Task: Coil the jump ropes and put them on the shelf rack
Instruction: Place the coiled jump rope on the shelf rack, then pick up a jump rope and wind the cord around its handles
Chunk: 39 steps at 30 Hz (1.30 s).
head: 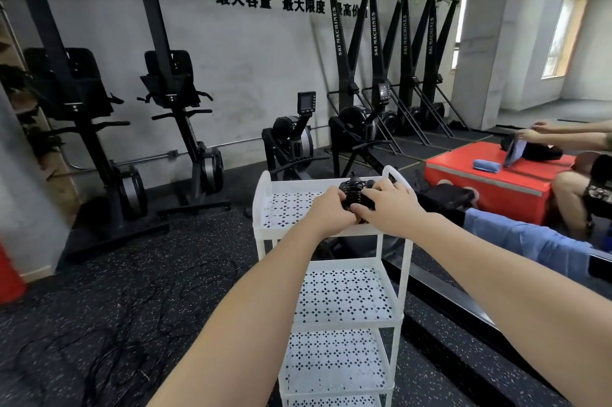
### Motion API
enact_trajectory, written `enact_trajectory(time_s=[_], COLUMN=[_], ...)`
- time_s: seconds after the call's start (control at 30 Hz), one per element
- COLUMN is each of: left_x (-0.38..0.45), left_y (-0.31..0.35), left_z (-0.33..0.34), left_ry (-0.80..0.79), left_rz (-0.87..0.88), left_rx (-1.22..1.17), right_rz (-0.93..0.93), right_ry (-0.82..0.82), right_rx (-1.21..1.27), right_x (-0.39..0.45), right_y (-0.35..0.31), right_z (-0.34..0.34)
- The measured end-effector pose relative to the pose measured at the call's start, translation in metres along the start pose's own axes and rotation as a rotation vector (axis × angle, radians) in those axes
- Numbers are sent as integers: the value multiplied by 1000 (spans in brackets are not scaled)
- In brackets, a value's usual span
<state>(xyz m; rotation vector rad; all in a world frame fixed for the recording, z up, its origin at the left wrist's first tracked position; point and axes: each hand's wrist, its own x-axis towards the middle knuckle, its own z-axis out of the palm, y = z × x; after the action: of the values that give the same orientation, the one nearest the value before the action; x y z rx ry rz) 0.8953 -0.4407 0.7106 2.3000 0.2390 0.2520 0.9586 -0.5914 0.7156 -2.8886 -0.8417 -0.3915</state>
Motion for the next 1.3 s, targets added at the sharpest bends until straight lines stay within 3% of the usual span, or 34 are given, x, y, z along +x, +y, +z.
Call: enact_trajectory(time_s=[0.17, 0.27, 0.47, 0.63, 0.93, 1.13, 1.3], left_x=[-1, 0, -3, -4, -7, -27, -74], left_y=[-3, -5, -3, -4, 5, 12, 9], left_z=[13, 13, 12, 11, 8, 2, -24], left_ry=[162, 160, 126, 200, 213, 238, 347], left_rz=[30, 45, 73, 6, 1, 79, 212], left_rx=[-54, -7, 70, -32, 25, 65, 50], right_rz=[10, 33, 43, 3, -4, -57, -187], right_ry=[77, 82, 278, 313, 306, 341, 336], right_rx=[-181, -224, -128, -71, -36, -8, 105], right_x=[-1, -3, -6, -9, -15, -24, -53], right_y=[5, 1, -4, -2, -3, -9, -57], right_z=[14, 17, 24, 30, 24, 13, -12])
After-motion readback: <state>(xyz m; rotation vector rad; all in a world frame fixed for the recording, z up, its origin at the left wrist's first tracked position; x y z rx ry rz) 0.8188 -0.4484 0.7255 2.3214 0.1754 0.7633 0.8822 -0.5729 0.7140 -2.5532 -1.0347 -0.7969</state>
